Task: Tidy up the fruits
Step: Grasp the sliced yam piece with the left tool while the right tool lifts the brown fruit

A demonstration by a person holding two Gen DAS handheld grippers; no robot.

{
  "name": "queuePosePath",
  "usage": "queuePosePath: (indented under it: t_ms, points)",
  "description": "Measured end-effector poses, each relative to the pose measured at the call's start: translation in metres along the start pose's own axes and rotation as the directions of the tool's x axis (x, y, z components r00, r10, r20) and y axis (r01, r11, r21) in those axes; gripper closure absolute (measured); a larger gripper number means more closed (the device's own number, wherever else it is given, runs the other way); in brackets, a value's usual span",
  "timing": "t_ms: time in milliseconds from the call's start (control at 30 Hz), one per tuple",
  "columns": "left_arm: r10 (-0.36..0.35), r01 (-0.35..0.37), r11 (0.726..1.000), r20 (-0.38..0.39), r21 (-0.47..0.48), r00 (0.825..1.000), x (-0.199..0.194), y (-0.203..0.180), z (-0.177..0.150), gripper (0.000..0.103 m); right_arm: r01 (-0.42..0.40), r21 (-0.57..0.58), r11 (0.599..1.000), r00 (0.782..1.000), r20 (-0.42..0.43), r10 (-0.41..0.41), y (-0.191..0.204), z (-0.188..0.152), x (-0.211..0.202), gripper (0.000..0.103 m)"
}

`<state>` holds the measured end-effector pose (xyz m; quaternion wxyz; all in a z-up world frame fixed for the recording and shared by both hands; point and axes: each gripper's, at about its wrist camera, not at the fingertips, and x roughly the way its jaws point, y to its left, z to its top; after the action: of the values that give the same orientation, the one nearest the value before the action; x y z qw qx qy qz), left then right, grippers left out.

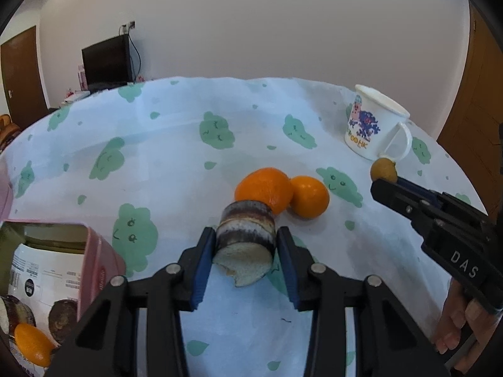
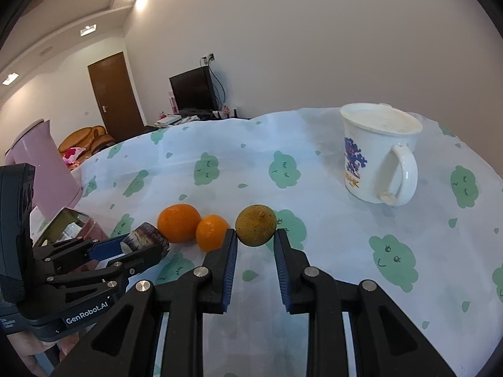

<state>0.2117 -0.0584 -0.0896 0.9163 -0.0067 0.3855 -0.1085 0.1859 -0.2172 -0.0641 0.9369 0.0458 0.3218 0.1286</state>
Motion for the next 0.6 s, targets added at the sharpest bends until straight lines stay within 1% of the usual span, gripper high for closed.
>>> queuePosePath:
  t_ms: [200, 433, 600]
  points:
    - [0.039, -0.041, 0.999, 0.056, 0.017, 0.998, -0.01, -0.004, 0.0, 0.061, -0.021, -0.035, 0.999, 0.999, 0.025, 0.022, 0.007, 0.0, -0.005, 0.078]
    - [0.058, -0.059, 0.998, 0.109, 0.006, 0.992, -0.02, -0.002, -0.001, 0.061, -0.04, -0.053, 0.998, 0.998, 0.049, 0.042, 0.01, 0.0, -0.009, 0.078]
    - [0.081, -0.083, 0.997, 0.154, 0.005, 0.985, -0.028, -0.003, -0.003, 0.061, -0.051, -0.067, 0.996, 0.996, 0.073, 0.056, 0.012, -0.001, -0.014, 0.078]
